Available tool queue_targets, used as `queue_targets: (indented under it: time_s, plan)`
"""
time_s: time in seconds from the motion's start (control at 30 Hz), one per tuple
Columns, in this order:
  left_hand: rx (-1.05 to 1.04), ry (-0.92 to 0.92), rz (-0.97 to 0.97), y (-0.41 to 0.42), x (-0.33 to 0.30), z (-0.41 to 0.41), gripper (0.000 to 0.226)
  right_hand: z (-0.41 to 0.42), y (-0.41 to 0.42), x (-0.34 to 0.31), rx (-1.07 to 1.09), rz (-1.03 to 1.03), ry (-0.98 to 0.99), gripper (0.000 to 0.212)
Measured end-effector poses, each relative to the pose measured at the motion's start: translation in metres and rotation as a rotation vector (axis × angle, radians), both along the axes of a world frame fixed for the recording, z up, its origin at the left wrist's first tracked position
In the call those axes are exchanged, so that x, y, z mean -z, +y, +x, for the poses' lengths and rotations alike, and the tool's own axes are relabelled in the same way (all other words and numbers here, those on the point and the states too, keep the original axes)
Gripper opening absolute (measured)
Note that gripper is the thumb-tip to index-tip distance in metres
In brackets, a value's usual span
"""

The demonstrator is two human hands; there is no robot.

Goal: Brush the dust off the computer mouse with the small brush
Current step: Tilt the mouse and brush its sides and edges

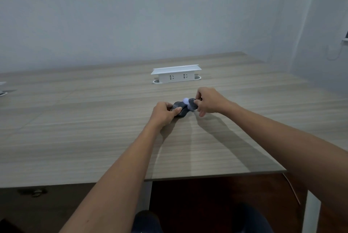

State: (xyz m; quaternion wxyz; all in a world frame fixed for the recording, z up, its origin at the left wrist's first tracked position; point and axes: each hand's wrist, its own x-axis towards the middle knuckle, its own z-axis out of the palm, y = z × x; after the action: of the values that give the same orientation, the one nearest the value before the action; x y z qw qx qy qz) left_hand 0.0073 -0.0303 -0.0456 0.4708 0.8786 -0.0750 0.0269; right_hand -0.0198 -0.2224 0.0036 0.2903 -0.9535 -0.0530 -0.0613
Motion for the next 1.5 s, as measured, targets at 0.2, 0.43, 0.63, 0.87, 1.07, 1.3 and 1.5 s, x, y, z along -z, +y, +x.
queue_targets:
  time_s: [0.2,0.43,0.63,0.87,1.07,1.3,1.5]
  plan:
    - [0.002,0.003,-0.012,0.000,-0.002,-0.004,0.033,-0.003,-0.005,-0.004,-0.072,0.083,0.021,0.015]
    - [-0.039,0.081,-0.112,0.007,-0.010,-0.009,0.043,0.002,-0.004,-0.005,-0.071,0.105,0.028,0.014]
    - [0.071,0.099,-0.080,0.015,-0.011,-0.011,0.028,0.002,-0.003,-0.002,-0.081,0.124,0.016,0.009]
    - [0.078,0.115,-0.106,0.012,-0.013,-0.009,0.027,-0.011,-0.002,-0.013,-0.244,0.099,0.095,0.007]
    - [0.102,0.153,-0.073,0.013,-0.019,-0.005,0.030,-0.007,-0.006,-0.011,-0.126,0.057,0.004,0.012]
    - [0.106,0.177,-0.049,0.013,-0.025,-0.003,0.032,-0.009,0.005,-0.009,-0.210,0.058,0.020,0.009]
    - [0.095,0.201,-0.020,0.013,-0.028,-0.002,0.035,0.001,-0.005,-0.009,-0.104,-0.003,-0.022,0.009]
